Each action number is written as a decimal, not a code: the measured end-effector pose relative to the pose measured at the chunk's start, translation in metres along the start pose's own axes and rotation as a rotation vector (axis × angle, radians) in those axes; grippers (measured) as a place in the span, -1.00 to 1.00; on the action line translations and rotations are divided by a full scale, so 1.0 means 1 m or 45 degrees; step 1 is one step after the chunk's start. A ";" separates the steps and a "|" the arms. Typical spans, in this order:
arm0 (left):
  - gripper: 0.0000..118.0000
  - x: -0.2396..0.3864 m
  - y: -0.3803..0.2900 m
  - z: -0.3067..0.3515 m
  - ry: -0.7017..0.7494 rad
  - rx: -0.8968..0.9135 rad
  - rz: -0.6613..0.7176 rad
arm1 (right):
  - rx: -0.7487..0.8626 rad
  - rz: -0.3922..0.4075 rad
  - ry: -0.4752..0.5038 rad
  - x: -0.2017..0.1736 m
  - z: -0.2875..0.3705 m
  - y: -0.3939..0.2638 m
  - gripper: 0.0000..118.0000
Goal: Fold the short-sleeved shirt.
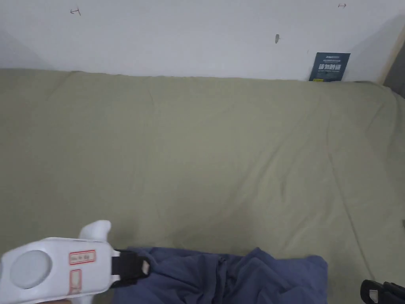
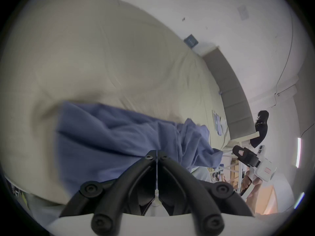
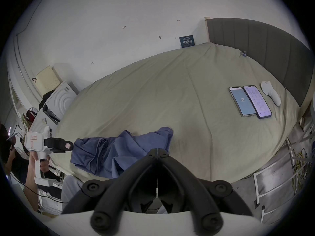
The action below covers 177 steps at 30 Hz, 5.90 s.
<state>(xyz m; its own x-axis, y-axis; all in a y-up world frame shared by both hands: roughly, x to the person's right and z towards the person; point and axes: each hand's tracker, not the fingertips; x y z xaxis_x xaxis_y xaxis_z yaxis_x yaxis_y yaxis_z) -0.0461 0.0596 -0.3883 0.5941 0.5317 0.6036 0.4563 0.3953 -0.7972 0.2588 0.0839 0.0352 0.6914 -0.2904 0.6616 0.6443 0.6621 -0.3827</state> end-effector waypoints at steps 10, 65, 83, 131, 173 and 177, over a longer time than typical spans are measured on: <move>0.68 -0.057 0.000 -0.003 -0.039 -0.079 0.084 | -0.022 0.020 0.017 -0.018 -0.011 0.002 -0.99; 0.43 0.162 -0.034 -0.128 0.740 -0.185 -0.688 | 0.001 -0.042 0.093 0.002 -0.013 -0.007 -0.99; -1.00 0.029 0.003 0.023 -0.140 0.073 0.026 | -0.012 -0.076 0.119 -0.013 -0.014 -0.004 -0.99; 0.99 -0.100 0.006 -0.011 -0.295 -0.081 0.120 | -0.653 -0.473 1.220 -0.096 -0.259 -0.049 -0.99; -0.51 -0.315 0.141 0.133 -0.013 -0.111 0.225 | -0.497 -0.306 1.004 -0.116 -0.202 0.002 -0.99; -0.51 -0.357 0.169 0.139 0.002 -0.135 0.255 | -0.509 -0.259 0.973 -0.127 -0.202 0.012 -0.99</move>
<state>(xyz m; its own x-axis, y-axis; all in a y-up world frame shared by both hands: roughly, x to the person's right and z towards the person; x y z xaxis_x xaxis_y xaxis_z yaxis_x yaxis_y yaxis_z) -0.2732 0.0405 -0.7393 0.6808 0.5907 0.4331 0.3959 0.2007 -0.8961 0.2447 -0.0111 -0.1838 0.4882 -0.8531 0.1841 0.7456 0.2982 -0.5959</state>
